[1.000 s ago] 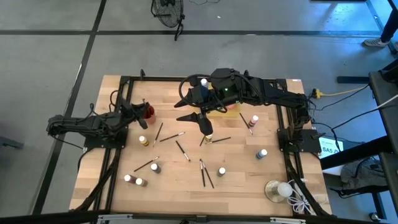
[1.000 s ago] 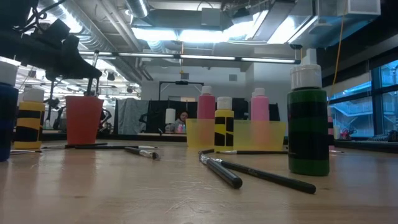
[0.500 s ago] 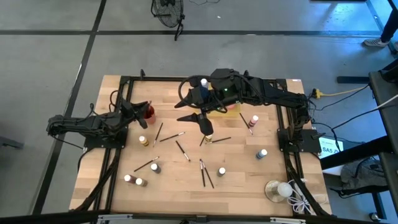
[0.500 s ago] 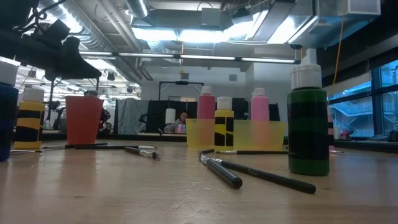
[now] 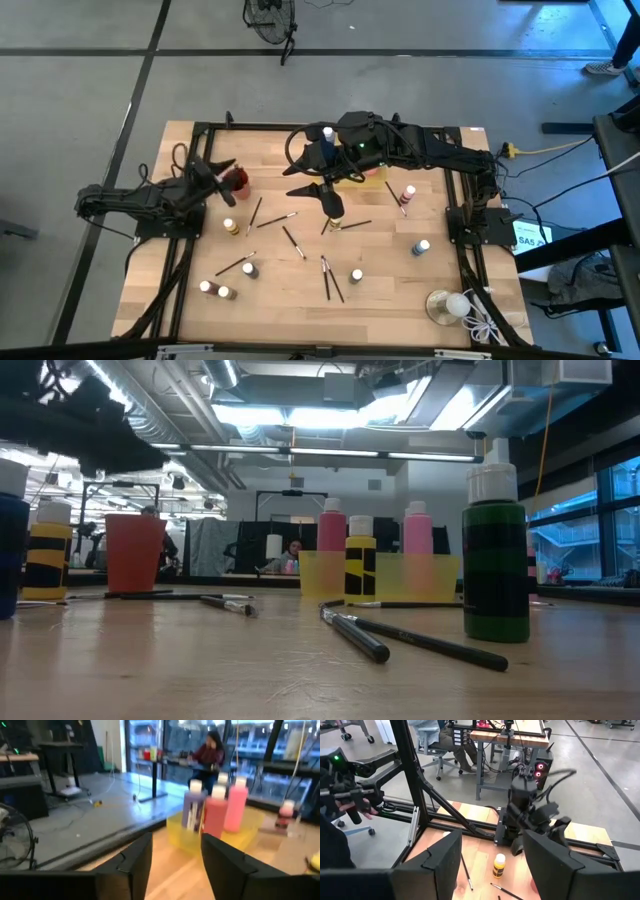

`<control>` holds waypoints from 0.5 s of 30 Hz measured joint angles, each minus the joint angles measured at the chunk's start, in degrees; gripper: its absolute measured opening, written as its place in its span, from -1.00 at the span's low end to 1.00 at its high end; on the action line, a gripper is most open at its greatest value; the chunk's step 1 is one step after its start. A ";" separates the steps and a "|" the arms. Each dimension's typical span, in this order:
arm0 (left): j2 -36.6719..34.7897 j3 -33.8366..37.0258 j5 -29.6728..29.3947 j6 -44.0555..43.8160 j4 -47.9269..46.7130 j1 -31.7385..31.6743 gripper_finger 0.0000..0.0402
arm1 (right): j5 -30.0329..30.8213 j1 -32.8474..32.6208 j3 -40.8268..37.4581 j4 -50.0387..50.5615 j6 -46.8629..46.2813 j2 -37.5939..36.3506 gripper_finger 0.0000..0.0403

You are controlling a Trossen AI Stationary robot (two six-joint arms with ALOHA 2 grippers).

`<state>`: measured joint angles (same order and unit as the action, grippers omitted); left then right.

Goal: Pick & Place Paint Supplies
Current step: Put the top left small yellow paint bottle into the red bin

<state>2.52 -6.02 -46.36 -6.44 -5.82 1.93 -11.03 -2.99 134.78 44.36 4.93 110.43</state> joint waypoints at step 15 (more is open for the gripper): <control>6.32 -22.75 22.19 11.87 -12.98 -0.02 -0.07 | -0.15 -0.12 0.00 1.13 0.44 0.00 0.06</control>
<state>8.84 -28.77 -24.16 5.43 -18.80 1.91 -11.18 -3.11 134.78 45.49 5.37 110.43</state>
